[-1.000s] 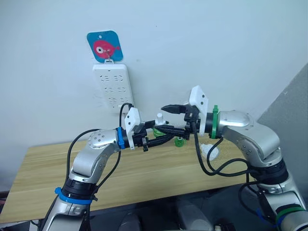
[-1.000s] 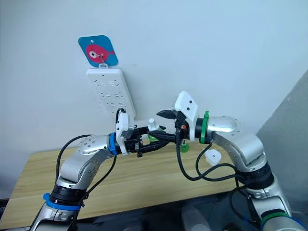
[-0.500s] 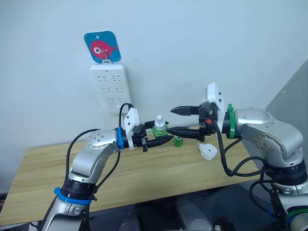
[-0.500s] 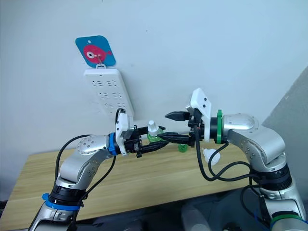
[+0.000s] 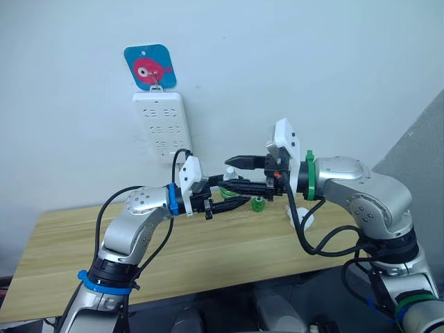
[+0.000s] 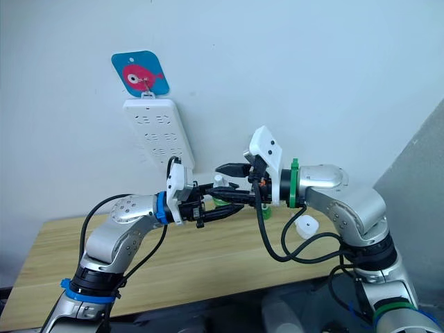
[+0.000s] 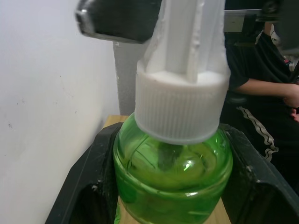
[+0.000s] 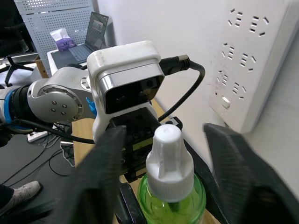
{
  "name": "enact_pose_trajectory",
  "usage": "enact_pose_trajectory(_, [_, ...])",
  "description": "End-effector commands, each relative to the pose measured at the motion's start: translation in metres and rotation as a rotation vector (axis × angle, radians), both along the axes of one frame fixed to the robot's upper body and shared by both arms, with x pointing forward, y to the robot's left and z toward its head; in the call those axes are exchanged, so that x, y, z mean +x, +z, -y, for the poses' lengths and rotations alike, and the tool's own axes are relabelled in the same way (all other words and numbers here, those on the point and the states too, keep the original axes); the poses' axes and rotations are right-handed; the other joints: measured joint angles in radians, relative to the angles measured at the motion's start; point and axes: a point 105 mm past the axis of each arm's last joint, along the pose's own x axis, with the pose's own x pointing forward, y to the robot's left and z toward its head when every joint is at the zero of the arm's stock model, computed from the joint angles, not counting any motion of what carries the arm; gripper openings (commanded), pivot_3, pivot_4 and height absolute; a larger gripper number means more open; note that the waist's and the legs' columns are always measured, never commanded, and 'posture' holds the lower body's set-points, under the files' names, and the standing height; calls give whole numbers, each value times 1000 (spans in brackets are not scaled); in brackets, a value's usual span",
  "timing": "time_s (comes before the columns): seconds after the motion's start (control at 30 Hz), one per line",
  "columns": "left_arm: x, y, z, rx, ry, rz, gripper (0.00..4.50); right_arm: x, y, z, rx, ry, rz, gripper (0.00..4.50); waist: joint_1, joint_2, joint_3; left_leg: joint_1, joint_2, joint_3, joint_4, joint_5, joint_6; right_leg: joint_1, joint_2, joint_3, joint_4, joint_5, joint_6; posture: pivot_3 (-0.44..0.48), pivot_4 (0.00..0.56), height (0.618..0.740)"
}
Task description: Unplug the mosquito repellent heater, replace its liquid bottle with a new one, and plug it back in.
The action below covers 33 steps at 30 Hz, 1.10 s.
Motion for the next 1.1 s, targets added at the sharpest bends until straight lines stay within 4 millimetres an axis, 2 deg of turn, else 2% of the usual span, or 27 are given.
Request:
enact_pose_trajectory(0.03, [-2, 10, 1, -7, -8, 56, 2354, -3, 14, -1, 27, 18, 58, 1158, 0, 0, 0, 0, 0, 0, 0, 0, 0, 0, 0, 0, 0, 0, 0, -206, 74, 740])
enact_pose_trajectory(0.1, [-2, 9, 0, -4, -8, 54, 2354, -4, 17, 0, 40, 24, 64, 479, 0, 0, 0, 0, 0, 0, 0, 0, 0, 0, 0, 0, 0, 0, 0, -207, 75, 740])
enact_pose_trajectory(0.13, [-2, 8, 0, -2, -8, 54, 2354, -4, 20, 0, 48, 25, 71, 347, 0, 0, 0, 0, 0, 0, 0, 0, 0, 0, 0, 0, 0, 0, 0, -207, 75, 740])
enact_pose_trajectory(0.37, [-3, 4, -3, 9, -3, 48, 2354, -2, 43, 6, 121, 21, 108, 345, 0, 0, 0, 0, 0, 0, 0, 0, 0, 0, 0, 0, 0, 0, 0, -205, 81, 740])
enact_pose_trajectory(0.47, [-2, 1, -5, 13, 11, 41, 2354, 0, 64, 12, 189, 0, 128, 345, 0, 0, 0, 0, 0, 0, 0, 0, 0, 0, 0, 0, 0, 0, 0, -202, 82, 740])
enact_pose_trajectory(0.6, [3, -11, -16, 31, 82, 18, 2354, 6, 79, 25, 248, -95, 162, 345, 1, 0, 0, 0, 0, 0, 0, 0, 0, 0, 0, 0, 0, 1, -1, -198, 88, 740])
enact_pose_trajectory(0.7, [11, -19, -35, 46, 190, 12, 2354, 12, 55, 34, 203, -201, 182, 345, 3, 0, 0, 0, 0, 0, -1, 0, 0, 0, 0, 0, 0, 0, -1, -204, 109, 740])
enact_pose_trajectory(0.83, [15, -31, -61, 93, 312, 8, 2354, 15, -9, 32, 117, -335, 179, 345, 7, 1, 1, 0, 1, 1, -2, 0, 0, 0, 0, 1, -1, -1, 0, -206, 126, 740])
enact_pose_trajectory(0.93, [13, -42, -78, 127, 377, -10, 2354, 18, -45, 27, 127, -436, 158, 345, 5, 4, 4, 0, 1, 2, -3, 0, 0, -1, 0, 2, -1, -1, 0, -199, 134, 740])
enact_pose_trajectory(1.1, [1, -52, -90, 155, 426, -44, 2354, 28, -110, 21, 62, -555, 144, 345, 13, 4, 9, 1, 1, 3, -2, 0, 0, -1, 0, 2, -1, -2, 0, -177, 149, 740])
